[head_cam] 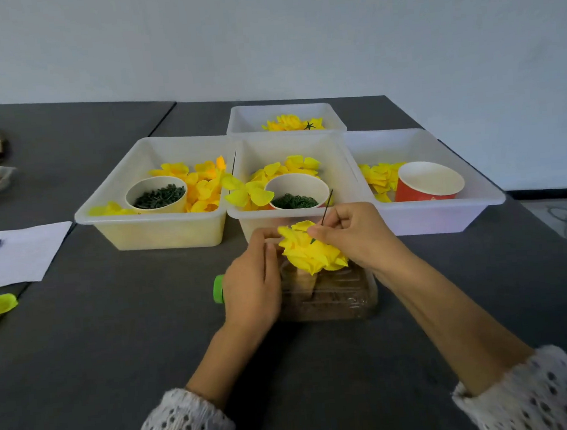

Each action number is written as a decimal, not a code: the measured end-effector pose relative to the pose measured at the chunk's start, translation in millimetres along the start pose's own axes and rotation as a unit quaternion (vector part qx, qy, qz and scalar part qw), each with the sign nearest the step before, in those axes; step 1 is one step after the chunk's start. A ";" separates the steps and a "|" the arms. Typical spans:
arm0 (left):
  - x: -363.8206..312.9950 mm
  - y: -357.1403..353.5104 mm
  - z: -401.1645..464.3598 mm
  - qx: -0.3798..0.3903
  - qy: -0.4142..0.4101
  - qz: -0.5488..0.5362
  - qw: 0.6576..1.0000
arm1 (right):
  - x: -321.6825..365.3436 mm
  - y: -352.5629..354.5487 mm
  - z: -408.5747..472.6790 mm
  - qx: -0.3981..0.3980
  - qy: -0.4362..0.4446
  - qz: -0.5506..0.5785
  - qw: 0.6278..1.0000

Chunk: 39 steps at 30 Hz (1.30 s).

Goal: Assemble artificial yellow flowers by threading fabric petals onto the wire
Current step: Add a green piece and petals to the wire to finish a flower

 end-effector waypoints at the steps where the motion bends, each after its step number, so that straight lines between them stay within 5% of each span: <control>1: -1.1 0.4 -0.7 -0.013 0.000 0.008 1.000 | -1.1 0.5 -0.9 0.004 -0.008 0.021 1.000; 9: -4.7 2.8 -1.3 -0.015 0.011 0.042 0.999 | 22.7 7.7 -5.6 -0.051 0.022 -0.122 0.991; 15: 4.3 -0.9 -1.0 -0.010 0.038 0.061 0.997 | 92.3 51.2 -28.6 -0.112 0.118 -0.006 0.987; 18: 1.6 -0.5 4.4 0.015 0.060 0.033 0.998 | 98.3 62.2 -46.3 -0.003 0.029 0.274 0.961; 21: -30.9 12.5 9.5 -0.023 0.032 -0.085 0.996 | 81.1 40.8 -70.9 0.154 -0.136 0.489 0.847; 24: -83.9 25.4 4.8 -0.030 0.005 -0.246 0.969 | 56.7 21.0 -86.4 0.181 -0.204 0.537 0.798; 26: -110.6 24.4 -6.7 -0.026 0.022 -0.388 0.921 | 45.0 8.3 -95.8 0.201 -0.209 0.527 0.799; 31: -131.0 13.6 -40.9 -0.047 0.094 -0.497 0.861 | 16.0 -16.5 -120.2 0.250 -0.211 0.512 0.794; 33: -125.9 8.1 -52.1 -0.067 0.144 -0.552 0.819 | 3.7 -15.0 -126.6 0.202 -0.201 0.519 0.806; 35: -123.0 3.5 -61.5 -0.070 0.163 -0.581 0.794 | -12.9 -2.8 -132.8 0.082 -0.147 0.468 0.868; 37: -120.8 -0.2 -68.5 -0.078 0.183 -0.588 0.784 | -15.6 25.1 -151.2 -0.124 -0.038 0.281 0.951; 39: -117.5 -6.3 -74.4 -0.074 0.218 -0.599 0.767 | 5.0 45.6 -179.1 -0.266 0.107 0.112 0.951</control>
Point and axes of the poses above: each hand's wrist, its own z-axis towards the middle knuckle, its own y-axis out of the back of the hand, x = y × z, the point moved 5 cm from there along z, towards the middle knuckle, and after that the axes turned 11 degrees about -y, right-handed, at the moved point
